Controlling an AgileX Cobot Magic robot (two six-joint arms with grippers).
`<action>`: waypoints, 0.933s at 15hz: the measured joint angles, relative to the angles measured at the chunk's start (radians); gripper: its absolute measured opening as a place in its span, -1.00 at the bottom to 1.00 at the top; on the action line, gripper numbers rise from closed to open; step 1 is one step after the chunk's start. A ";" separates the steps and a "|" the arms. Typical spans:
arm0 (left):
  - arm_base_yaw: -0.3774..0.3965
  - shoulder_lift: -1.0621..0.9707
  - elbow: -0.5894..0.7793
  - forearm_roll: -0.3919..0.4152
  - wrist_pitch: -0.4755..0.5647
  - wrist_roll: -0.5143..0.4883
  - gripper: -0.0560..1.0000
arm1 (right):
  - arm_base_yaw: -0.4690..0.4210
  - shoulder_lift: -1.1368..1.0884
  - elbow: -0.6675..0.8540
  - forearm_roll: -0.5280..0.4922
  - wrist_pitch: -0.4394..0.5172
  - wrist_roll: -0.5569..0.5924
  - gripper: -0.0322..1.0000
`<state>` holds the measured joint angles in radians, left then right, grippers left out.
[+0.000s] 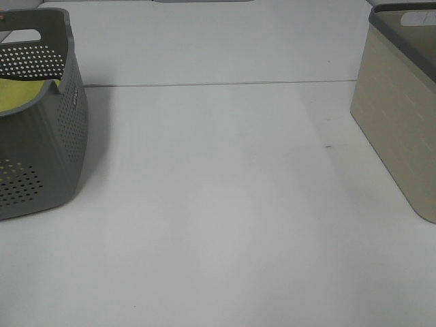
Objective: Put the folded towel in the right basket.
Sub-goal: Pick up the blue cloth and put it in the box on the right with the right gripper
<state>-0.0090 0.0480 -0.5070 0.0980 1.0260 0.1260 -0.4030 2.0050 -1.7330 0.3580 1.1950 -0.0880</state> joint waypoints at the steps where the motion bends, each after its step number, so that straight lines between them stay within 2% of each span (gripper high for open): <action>1: 0.000 0.000 0.000 0.000 0.000 0.000 0.98 | 0.000 0.000 0.000 0.000 0.000 0.000 -0.68; 5: 0.000 0.000 0.000 0.000 0.000 0.000 0.98 | 0.000 0.000 0.000 0.000 0.000 0.022 -0.65; 6: 0.000 0.000 0.000 0.000 0.000 0.000 0.98 | 0.000 0.000 0.000 0.000 0.001 0.023 -0.55; 10: 0.000 0.000 0.000 0.000 0.000 0.000 0.98 | 0.000 0.000 0.000 0.000 0.002 0.031 0.11; 12: 0.000 0.000 0.000 0.000 0.000 0.000 0.98 | 0.000 0.000 0.000 -0.008 0.002 0.048 0.25; 14: 0.000 0.000 0.000 0.000 0.000 0.000 0.98 | 0.000 0.000 0.000 -0.026 0.010 0.079 0.30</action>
<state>-0.0090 0.0480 -0.5070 0.0980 1.0260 0.1260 -0.4030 2.0050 -1.7330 0.3320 1.2050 -0.0090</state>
